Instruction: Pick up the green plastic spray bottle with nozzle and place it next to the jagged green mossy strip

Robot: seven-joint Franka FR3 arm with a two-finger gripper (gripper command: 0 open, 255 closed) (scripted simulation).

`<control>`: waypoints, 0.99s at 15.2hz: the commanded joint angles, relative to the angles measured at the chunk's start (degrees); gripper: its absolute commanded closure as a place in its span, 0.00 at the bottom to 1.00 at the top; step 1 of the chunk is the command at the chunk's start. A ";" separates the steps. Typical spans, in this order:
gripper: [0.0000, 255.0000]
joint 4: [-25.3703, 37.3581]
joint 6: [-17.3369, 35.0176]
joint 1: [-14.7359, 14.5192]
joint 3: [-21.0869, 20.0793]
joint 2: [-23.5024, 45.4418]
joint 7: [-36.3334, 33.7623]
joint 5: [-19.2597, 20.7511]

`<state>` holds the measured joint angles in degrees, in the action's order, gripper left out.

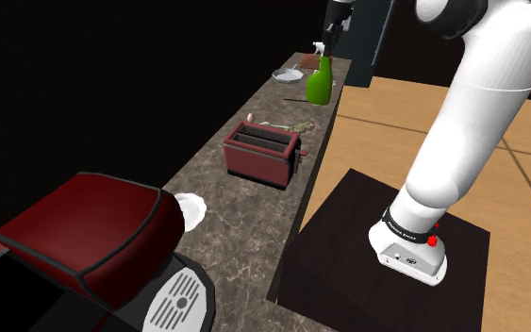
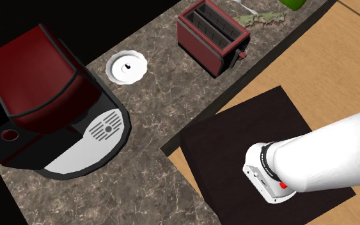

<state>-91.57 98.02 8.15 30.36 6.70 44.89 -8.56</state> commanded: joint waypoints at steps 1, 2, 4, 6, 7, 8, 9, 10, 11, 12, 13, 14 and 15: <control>1.00 -0.97 1.21 0.10 0.04 0.26 0.37 -0.17; 1.00 -1.81 1.99 0.05 0.02 0.20 0.42 -0.16; 1.00 -3.43 3.55 -0.03 -0.03 0.12 0.54 -0.16; 1.00 -4.99 5.08 -0.09 -0.07 0.11 0.68 -0.20; 1.00 -5.74 5.84 -0.11 -0.09 0.13 0.75 -0.23; 1.00 -6.47 6.60 -0.13 -0.11 0.16 0.83 -0.28; 1.00 -7.19 7.35 -0.15 -0.12 0.20 0.92 -0.33; 1.00 -7.89 8.10 -0.17 -0.14 0.26 1.01 -0.39; 1.00 -8.57 8.84 -0.18 -0.16 0.34 1.11 -0.46; 1.00 -9.24 9.58 -0.19 -0.18 0.43 1.22 -0.54; 1.00 -9.89 10.32 -0.19 -0.20 0.53 1.33 -0.63; 1.00 -10.53 11.05 -0.19 -0.22 0.65 1.44 -0.73; 1.00 -11.16 11.77 -0.19 -0.24 0.78 1.56 -0.84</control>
<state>-102.02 109.02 7.97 30.15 7.45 46.34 -9.33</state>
